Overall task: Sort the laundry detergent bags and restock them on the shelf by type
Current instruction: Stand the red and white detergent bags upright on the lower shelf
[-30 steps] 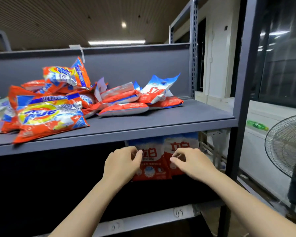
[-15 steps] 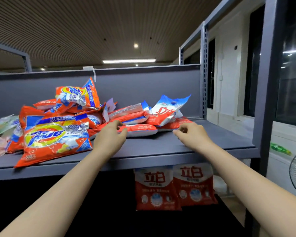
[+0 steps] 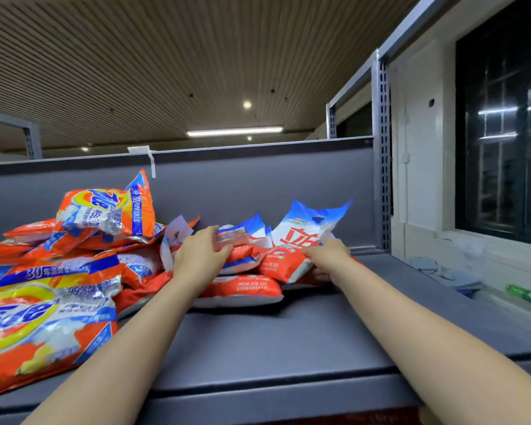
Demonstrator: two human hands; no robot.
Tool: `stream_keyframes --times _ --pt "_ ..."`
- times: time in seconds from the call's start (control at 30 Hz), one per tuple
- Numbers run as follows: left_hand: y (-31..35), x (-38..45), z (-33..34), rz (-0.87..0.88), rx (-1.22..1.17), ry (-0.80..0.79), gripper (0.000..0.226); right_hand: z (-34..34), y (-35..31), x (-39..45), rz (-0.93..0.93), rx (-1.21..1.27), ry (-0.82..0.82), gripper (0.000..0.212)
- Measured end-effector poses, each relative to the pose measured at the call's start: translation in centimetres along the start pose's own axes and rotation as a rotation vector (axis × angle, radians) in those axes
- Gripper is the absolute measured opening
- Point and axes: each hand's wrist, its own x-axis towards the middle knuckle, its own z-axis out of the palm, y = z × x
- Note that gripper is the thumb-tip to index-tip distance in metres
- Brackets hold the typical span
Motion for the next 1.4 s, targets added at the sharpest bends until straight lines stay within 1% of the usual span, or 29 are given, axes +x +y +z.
stream_keyframes --times 0.07,0.17,0.27,0.33,0.4,0.47,0.53,0.6,0.67,0.73,0.8,0.87,0.9,0.97,1.0,1.03,1.07,1.1,1.13,1.17,1.2,1.23,1.27,1.3,1.33,1.4 --pt "0.1 0.8 0.3 -0.013 0.008 0.001 0.05 -0.1 0.0 0.9 -0.096 -0.193 0.098 0.021" --pt "-0.1 1.7 0.8 0.007 0.038 -0.034 0.041 -0.6 -0.7 0.0 -0.287 -0.324 0.148 0.019" --pt "-0.2 2.0 1.6 0.085 0.083 -0.008 0.029 -1.5 -2.1 -2.6 -0.419 -0.276 0.237 0.025" --pt "-0.3 1.9 2.1 0.131 0.086 0.061 0.021 -2.6 -2.7 -4.6 -0.503 -0.218 0.359 0.021" --pt "-0.4 1.7 2.5 0.162 0.032 0.133 0.013 -4.1 -2.9 -6.4 -0.568 -0.162 0.484 0.015" --pt "-0.3 1.1 2.4 0.185 -0.059 0.196 0.015 -5.7 -2.7 -7.8 -0.59 -0.136 0.567 0.016" --pt "0.6 0.1 1.8 0.23 -0.118 0.242 0.015 -6.9 -1.9 -8.6 -0.581 -0.143 0.613 0.017" --pt "1.8 -1.1 1.2 0.342 -0.086 0.293 0.018 -7.4 -0.8 -9.1 -0.56 -0.162 0.644 0.016" --pt "3.1 -2.6 0.6 0.512 -0.007 0.378 0.025 -7.7 0.1 -9.7 -0.552 -0.158 0.665 0.016" --pt "4.2 -4.7 -0.2 0.699 0.056 0.414 0.023 -7.8 0.9 -10.5 -0.555 -0.13 0.677 0.016" --pt "4.8 -7.1 -0.4 0.831 0.131 0.392 0.018 -8.1 1.6 -11.4 -0.558 -0.106 0.706 0.02" --pt "5.1 -9.5 -0.1 0.907 0.207 0.33 0.015 -8.5 2.0 -12.3 -0.556 -0.093 0.745 0.026" --pt "5.3 -10.5 -0.1 0.924 0.231 0.249 0.017 -8.7 2.2 -12.6 -0.552 -0.09 0.758 0.028" --pt "5.6 -12.2 -0.1 0.936 0.193 -0.018 0.029 -9.1 2.7 -13.2 -0.524 -0.094 0.757 0.029" --pt "5.6 -12.7 -0.2 0.882 0.171 -0.12 0.039 -9.3 3.1 -13.4 -0.501 -0.099 0.751 0.029" --pt "5.5 -13.1 -0.5 0.786 0.152 -0.145 0.048 -9.3 3.4 -13.7 -0.478 -0.1 0.741 0.03" --pt "5.1 -13.2 -0.7 0.657 0.095 -0.071 0.05 -9.3 3.8 -13.9 -0.456 -0.093 0.729 0.032" --pt "4.8 -13.1 -1.1 0.499 0.042 0.067 0.047 -9.3 4.1 -14.3 -0.437 -0.078 0.713 0.036" --pt "3.6 -12.2 -1.1 0.287 -0.001 0.158 0.044 -9.3 4.3 -14.5 -0.416 -0.061 0.696 0.04" --pt "2.8 -11.3 -1.4 0.049 -0.029 0.182 0.047 -9.4 4.4 -14.5 -0.39 -0.048 0.678 0.043" --pt "2.1 -10.3 -1.8 -0.163 -0.147 0.093 0.054 -9.6 4.3 -14.5 -0.358 -0.037 0.662 0.044" --pt "1.8 -9.5 -2.2 -0.33 -0.35 -0.016 0.059 -10.0 4.1 -14.3 -0.326 -0.031 0.642 0.044" --pt "1.7 -8.7 -2.5 -0.456 -0.591 -0.109 0.055 -10.3 3.8 -14.0 -0.293 -0.024 0.618 0.039" --pt "1.9 -8.1 -2.8 -0.53 -0.797 -0.174 0.042 -10.7 3.6 -13.6 -0.264 -0.011 0.589 0.031" --pt "2.3 -7.8 -3.2 -0.59 -0.907 -0.22 0.029 -10.9 3.4 -13.2 -0.235 0.006 0.557 0.023" --pt "2.8 -7.4 -3.3 -0.629 -0.931 -0.339 0.019 -11.0 3.2 -12.6 -0.202 0.048 0.492 0.017"
